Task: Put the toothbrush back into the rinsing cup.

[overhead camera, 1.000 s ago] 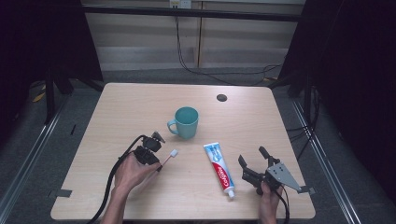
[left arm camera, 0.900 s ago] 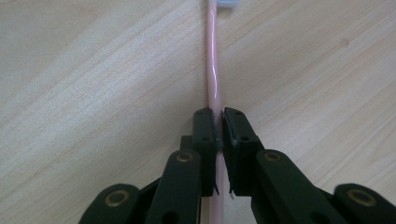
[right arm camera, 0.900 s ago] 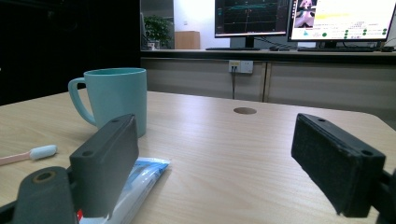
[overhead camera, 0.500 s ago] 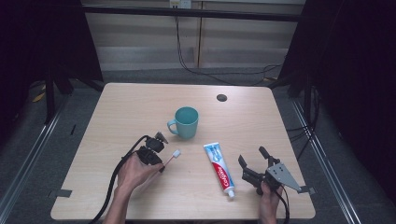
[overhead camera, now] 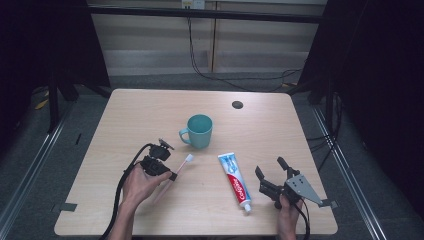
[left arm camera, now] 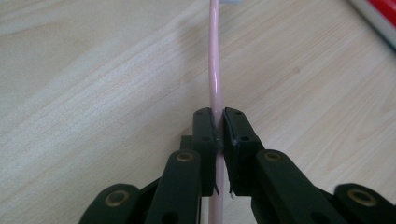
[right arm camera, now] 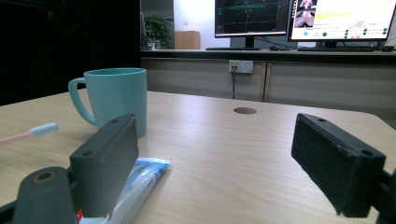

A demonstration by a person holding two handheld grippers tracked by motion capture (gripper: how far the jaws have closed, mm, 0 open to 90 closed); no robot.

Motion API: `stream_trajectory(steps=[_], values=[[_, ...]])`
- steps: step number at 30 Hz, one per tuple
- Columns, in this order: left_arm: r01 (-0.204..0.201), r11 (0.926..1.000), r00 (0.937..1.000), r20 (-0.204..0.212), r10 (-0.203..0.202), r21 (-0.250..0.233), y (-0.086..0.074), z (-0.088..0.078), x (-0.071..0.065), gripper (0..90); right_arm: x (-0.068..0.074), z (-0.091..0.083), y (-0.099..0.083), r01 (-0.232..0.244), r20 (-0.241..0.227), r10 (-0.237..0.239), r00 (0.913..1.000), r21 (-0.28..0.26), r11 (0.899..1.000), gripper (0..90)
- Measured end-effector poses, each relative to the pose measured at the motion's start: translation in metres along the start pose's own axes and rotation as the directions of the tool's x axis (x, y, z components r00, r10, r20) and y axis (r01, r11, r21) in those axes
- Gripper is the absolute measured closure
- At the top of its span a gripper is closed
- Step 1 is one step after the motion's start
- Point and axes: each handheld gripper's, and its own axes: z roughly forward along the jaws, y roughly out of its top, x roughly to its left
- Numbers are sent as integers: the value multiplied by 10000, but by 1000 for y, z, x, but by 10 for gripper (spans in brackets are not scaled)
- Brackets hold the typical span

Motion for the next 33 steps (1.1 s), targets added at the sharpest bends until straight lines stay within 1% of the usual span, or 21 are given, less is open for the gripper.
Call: stream_trajectory(steps=[2, 3, 5, 6, 8, 9, 10, 13, 15, 16, 19, 20, 21, 25, 26, 27, 28, 29, 31, 32, 33], values=[[-23, 9999, 9999, 116, 25, -169, 0, -3, 0, 842, 0, 0, 0, 16, -2, -16, 10000, -9, 10000, 143], [-5, 9992, 9999, 145, 11, -391, -1, -6, -1, 842, 0, 0, 0, 7, 2, -7, 10000, -5, 10000, 143], [42, 9979, 9998, 209, -29, -639, -1, -9, -1, 842, 0, 0, 0, 22, -4, -22, 10000, -11, 10000, 143], [-37, 9975, 9998, 196, 50, -702, -1, -12, -1, 842, 0, 0, 0, 21, -1, -21, 10000, -12, 10000, 143], [-53, 9962, 9998, 204, 71, -867, -1, -15, -1, 842, 0, 0, 0, 22, 0, -22, 10000, -11, 10000, 143], [-37, 9943, 9998, 184, 57, -1067, -2, -17, -1, 842, 0, 0, 0, 15, -2, -15, 10000, -9, 10000, 143], [-126, 9938, 9997, 201, 149, -1102, -2, -18, 0, 842, 0, 0, 0, 15, -2, -15, 10000, -8, 10000, 143], [-200, 9912, 9997, 129, 219, -1308, -3, -22, -1, 842, 0, 0, 0, 5, 1, -5, 10000, 0, 10000, 143], [-211, 9879, 9997, 80, 226, -1537, -4, -23, -1, 842, 0, 0, 0, 13, -3, -13, 10000, -5, 10000, 143], [-282, 9876, 9995, 64, 296, -1545, -4, -25, -1, 842, 0, 0, 0, 11, -3, -11, 10000, -4, 10000, 143], [-349, 9823, 9993, 46, 364, -1839, -5, -28, -1, 842, 0, 0, 0, 10, -3, -10, 10000, -4, 10000, 143], [-438, 9807, 9990, -2, 446, -1907, -6, -30, 0, 842, 0, 0, 0, 5, 5, -5, 10000, -4, 10000, 143], [-420, 9789, 9991, -18, 425, -2002, -6, -32, 0, 842, 0, 0, 0, 6, 4, -6, 10000, -3, 10000, 143], [-365, 9668, 9993, -73, 358, -2530, -9, -38, 1, 842, 0, 0, 0, 6, 8, -6, 10000, -4, 10000, 143], [-446, 9664, 9990, -80, 440, -2532, -10, -40, 2, 841, 0, 0, 0, 6, 5, -6, 10000, -2, 10000, 143], [-438, 9630, 9990, -67, 436, -2659, -10, -41, 2, 842, 0, 0, 0, 5, 5, -5, 10000, -1, 10000, 143], [-366, 9598, 9993, -87, 355, -2782, -11, -42, 2, 842, 0, 0, 0, -3, 3, 3, 10000, -5, 10000, 143], [-438, 9607, 9990, -41, 443, -2743, -11, -43, 2, 841, 0, 0, 0, -5, 6, 5, 10000, -6, 10000, 143], [-405, 9545, 9992, -130, 384, -2954, -12, -45, 3, 842, 0, 0, 0, 7, 2, -7, 10000, -1, 10000, 143], [-390, 9525, 9992, -95, 379, -3022, -13, -46, 3, 842, 0, 0, 0, 6, 3, -6, 10000, -2, 10000, 143], [-391, 9486, 9992, -199, 346, -3141, -13, -47, 3, 841, 0, 0, 0, 7, 7, -7, 10000, -3, 10000, 143]])
